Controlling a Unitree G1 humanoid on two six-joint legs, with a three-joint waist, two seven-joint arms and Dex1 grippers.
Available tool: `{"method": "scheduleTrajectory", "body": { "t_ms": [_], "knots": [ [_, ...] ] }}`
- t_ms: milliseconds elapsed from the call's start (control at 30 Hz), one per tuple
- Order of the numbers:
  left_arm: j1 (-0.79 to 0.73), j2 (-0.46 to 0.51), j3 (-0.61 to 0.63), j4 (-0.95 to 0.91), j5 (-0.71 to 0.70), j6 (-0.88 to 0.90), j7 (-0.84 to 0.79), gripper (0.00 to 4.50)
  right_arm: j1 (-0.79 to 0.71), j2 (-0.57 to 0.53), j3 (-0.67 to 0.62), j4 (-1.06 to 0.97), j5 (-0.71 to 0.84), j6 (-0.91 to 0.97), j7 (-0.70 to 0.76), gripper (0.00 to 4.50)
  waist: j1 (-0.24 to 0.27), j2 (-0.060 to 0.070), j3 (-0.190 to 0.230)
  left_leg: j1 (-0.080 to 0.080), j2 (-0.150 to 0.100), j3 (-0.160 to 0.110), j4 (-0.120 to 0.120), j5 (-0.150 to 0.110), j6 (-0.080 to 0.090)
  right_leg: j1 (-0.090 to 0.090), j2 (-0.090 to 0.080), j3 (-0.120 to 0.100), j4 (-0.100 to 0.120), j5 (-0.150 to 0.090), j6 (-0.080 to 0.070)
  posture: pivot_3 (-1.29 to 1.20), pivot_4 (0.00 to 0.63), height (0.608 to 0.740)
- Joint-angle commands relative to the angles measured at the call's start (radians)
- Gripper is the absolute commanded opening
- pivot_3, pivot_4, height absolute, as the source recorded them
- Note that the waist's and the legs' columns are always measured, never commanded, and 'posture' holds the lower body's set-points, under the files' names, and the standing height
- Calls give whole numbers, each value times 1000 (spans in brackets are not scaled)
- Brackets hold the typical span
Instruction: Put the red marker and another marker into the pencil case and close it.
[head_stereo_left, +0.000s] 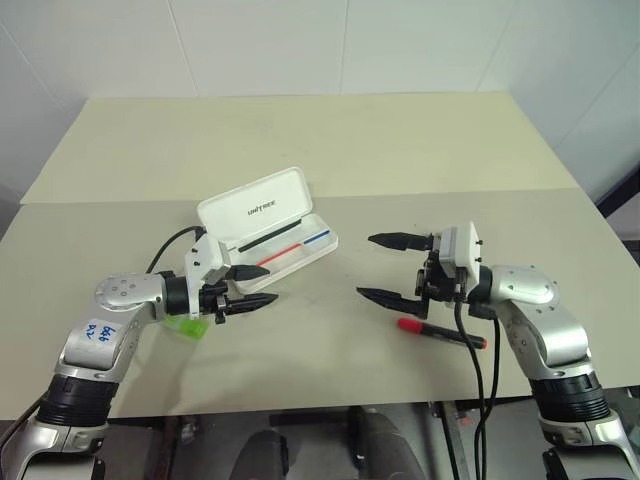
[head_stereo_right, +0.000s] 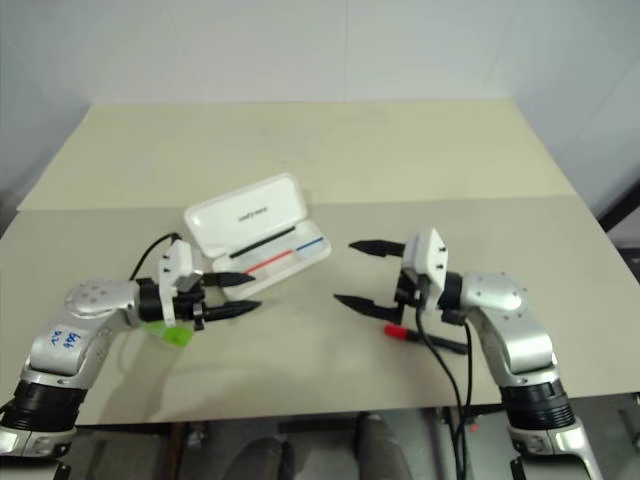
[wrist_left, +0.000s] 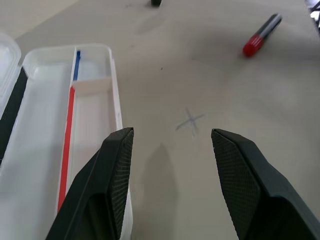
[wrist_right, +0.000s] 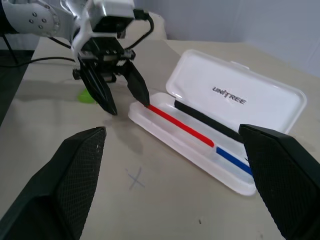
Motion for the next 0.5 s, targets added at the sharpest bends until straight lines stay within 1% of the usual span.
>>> {"method": "scheduleTrajectory", "body": {
  "t_ms": [33, 167, 267, 500],
  "knots": [
    [-37, 0, 6, 0, 36, 7, 44, 2529, 7, 16, -6, -57, 3, -24, -32, 4500, 2, 0, 0, 0, 0, 0, 0, 0, 0, 0, 0, 0, 0, 0, 0, 0, 150, 740],
    [-58, 30, -15, 20, 81, 7, 33, 2529, 20, 15, -4, -68, 3, -25, -37, 4500, 2, 0, 0, 0, 0, 0, 1, 0, 0, 0, 0, 0, 0, 0, 0, 0, 150, 740],
    [-80, 24, -21, 51, 108, -4, 43, 2529, 26, 10, 2, -85, 7, -19, -31, 4500, 1, 0, 0, 0, 0, 0, 0, 0, 0, 0, 0, 0, 0, 0, 0, 0, 150, 740],
    [-123, 20, -55, 93, 128, 0, -1, 2529, 18, 14, 2, -110, 10, -10, -44, 4500, 1, 0, 0, 0, 0, 0, 0, 0, 0, 0, 0, -1, 1, 0, 0, 0, 150, 740]
  ]
}}
